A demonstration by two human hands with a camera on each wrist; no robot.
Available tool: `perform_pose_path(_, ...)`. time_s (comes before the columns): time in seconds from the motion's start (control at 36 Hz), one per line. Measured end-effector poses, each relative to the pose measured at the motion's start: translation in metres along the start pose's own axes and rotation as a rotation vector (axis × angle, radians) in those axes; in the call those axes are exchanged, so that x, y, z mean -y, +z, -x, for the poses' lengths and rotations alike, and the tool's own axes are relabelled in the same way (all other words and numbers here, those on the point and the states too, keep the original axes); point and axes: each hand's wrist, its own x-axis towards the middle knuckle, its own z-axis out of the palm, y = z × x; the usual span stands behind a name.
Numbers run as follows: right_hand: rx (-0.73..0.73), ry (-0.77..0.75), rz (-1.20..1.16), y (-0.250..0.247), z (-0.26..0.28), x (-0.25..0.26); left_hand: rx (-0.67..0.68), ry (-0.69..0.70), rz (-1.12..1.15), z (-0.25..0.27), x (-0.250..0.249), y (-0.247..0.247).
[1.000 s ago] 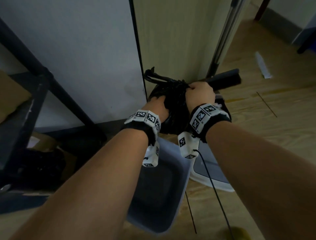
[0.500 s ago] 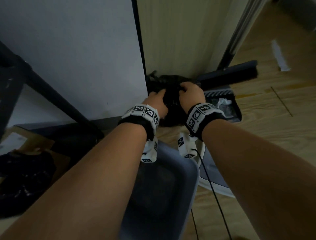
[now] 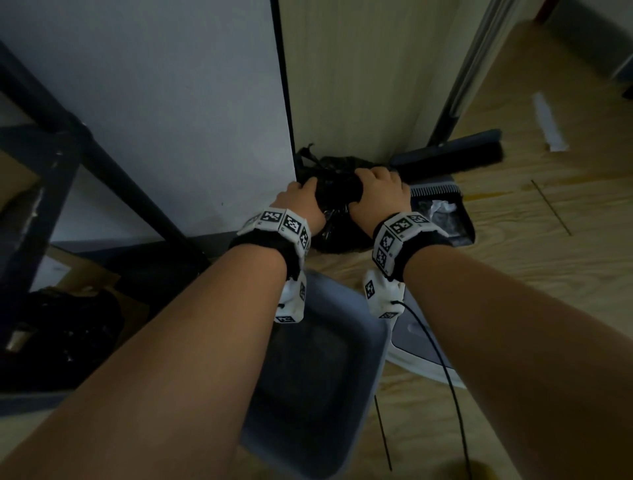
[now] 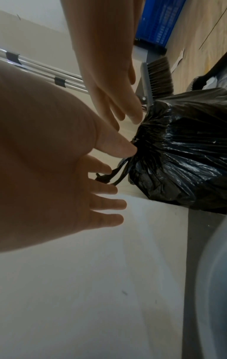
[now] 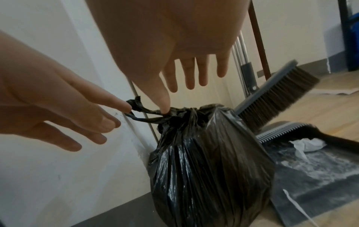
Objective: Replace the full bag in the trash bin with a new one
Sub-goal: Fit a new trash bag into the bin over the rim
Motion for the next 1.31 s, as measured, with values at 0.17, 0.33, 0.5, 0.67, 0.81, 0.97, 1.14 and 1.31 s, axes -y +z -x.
perform_pose_path(0.17, 0.010, -0.004, 0.028, -0.012, 0.024, 0.005, 0.005, -0.041, -0.017, 0.029, -0.004, -0.014)
perform_pose_path(0.33, 0.018, -0.025, 0.044, -0.024, 0.055, 0.011, -0.030, -0.064, -0.036, 0.066, -0.006, -0.024)
perform_pose_path(0.5, 0.036, -0.059, 0.067, -0.033, 0.098, 0.022, -0.024, -0.090, -0.066, 0.115, -0.002, -0.030)
perform_pose_path(0.67, 0.023, -0.111, 0.073, -0.040, 0.141, 0.036, -0.053, -0.086, -0.120, 0.166, 0.006, -0.033)
perform_pose_path(0.81, 0.012, -0.154, 0.081, -0.043, 0.174, 0.047, -0.083, -0.090, -0.153, 0.202, 0.010, -0.033)
perform_pose_path(0.97, 0.018, -0.205, 0.114, -0.037, 0.210, 0.059, -0.106, -0.103, -0.200, 0.241, 0.015, -0.032)
perform_pose_path(1.14, 0.006, -0.251, 0.137, -0.032, 0.241, 0.069, -0.139, -0.123, -0.217, 0.275, 0.028, -0.028)
perform_pose_path(1.31, 0.018, -0.299, 0.154, -0.025, 0.272, 0.081, -0.152, -0.173, -0.223, 0.306, 0.044, -0.015)
